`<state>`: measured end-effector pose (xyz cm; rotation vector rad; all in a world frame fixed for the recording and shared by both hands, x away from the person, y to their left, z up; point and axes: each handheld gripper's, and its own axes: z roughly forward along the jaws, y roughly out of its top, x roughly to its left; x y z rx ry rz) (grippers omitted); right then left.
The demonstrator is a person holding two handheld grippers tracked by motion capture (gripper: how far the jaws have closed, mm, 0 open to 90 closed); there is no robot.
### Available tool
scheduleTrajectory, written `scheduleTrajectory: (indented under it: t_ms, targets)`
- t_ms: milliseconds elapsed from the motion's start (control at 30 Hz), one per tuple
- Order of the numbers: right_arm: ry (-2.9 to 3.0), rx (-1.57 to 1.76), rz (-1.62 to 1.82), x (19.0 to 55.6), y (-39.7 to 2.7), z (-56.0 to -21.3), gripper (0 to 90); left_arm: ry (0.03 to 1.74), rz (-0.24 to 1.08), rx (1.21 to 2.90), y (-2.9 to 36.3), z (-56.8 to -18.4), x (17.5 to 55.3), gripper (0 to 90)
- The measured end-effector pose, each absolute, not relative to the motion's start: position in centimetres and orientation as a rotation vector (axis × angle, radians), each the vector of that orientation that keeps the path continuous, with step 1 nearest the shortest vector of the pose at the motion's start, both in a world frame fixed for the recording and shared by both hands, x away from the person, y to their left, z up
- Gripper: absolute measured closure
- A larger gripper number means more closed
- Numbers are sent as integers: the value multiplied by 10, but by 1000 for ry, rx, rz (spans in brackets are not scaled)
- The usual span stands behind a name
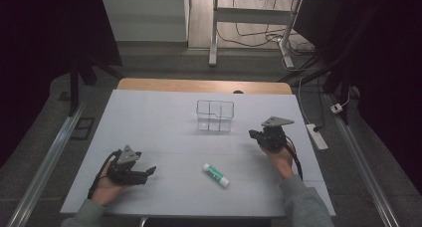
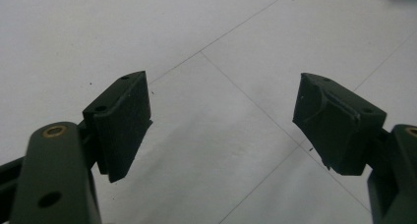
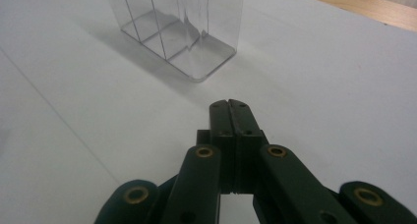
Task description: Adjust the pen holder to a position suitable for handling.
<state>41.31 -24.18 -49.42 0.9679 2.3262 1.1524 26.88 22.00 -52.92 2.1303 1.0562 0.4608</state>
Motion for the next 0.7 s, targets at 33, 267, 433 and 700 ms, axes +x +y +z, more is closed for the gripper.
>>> scheduleTrajectory:
  t_ms: [33, 267, 433, 700]
  targets:
    - [2328, 968, 1149, 415, -240, -495, 900, 1057, 463, 2130, 220, -529, 269, 218]
    - [2314, 1002, 1170, 433, -230, -496, 899, 1057, 460, 2133, 220, -530, 269, 218]
    - [2304, 1018, 1172, 447, -220, -497, 899, 1056, 459, 2134, 220, -531, 269, 218]
    - [2317, 1029, 1166, 464, -201, -499, 899, 1054, 457, 2135, 220, -531, 269, 218]
